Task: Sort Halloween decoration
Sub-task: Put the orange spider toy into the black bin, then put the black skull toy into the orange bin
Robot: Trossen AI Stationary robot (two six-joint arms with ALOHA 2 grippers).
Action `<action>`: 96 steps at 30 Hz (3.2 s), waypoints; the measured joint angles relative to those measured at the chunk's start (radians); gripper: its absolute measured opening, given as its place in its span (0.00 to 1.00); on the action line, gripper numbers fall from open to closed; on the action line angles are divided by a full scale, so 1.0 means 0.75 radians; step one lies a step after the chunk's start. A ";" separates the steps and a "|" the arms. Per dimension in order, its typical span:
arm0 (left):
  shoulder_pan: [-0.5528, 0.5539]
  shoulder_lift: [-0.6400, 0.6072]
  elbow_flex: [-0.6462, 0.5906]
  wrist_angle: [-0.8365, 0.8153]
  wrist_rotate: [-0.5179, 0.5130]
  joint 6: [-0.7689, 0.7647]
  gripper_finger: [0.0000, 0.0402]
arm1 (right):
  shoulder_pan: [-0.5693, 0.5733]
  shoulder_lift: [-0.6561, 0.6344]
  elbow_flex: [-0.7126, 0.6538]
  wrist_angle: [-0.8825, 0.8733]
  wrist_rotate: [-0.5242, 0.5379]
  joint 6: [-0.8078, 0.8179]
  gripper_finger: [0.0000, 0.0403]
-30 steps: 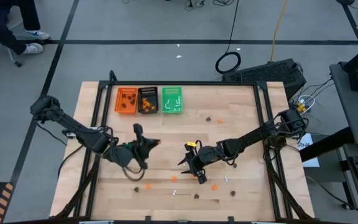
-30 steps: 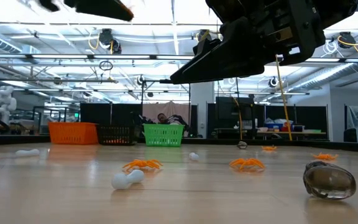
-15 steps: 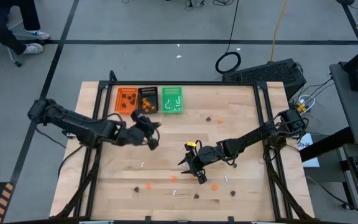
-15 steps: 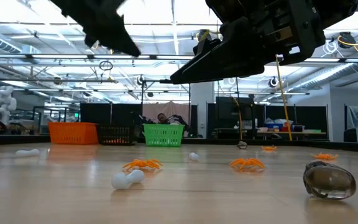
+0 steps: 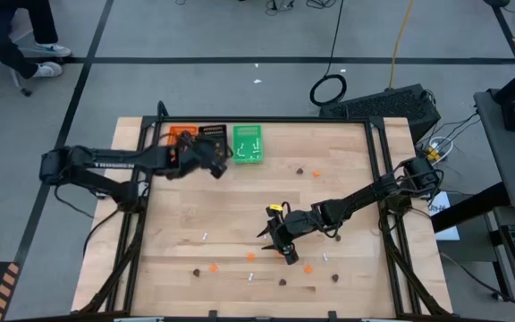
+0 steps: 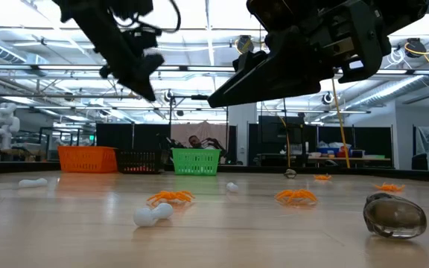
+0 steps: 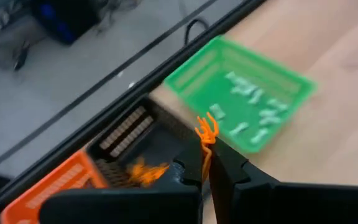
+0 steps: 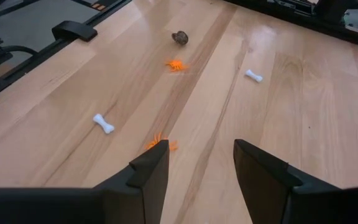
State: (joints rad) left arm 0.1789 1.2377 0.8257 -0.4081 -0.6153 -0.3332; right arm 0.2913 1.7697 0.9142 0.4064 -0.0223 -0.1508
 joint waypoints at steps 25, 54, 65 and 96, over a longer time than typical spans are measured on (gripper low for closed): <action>0.364 0.208 -0.071 0.167 0.267 0.119 0.07 | 0.000 0.000 0.000 -0.037 0.069 0.117 0.41; -0.046 0.139 -0.071 0.360 0.191 -0.037 0.48 | 0.060 -0.617 -0.032 -1.386 0.802 0.570 0.41; -0.402 0.139 -0.071 0.478 -0.030 -0.038 0.48 | -0.495 -0.616 -0.297 -0.829 0.480 0.281 0.41; -0.539 0.149 -0.071 0.571 -0.109 -0.071 0.48 | -0.930 -0.290 -0.326 -0.568 -0.012 0.035 0.38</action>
State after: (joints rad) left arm -0.2253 1.3495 0.7723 0.0204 -0.6968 -0.3865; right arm -0.4065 1.5524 0.6701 -0.0196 -0.0312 -0.1242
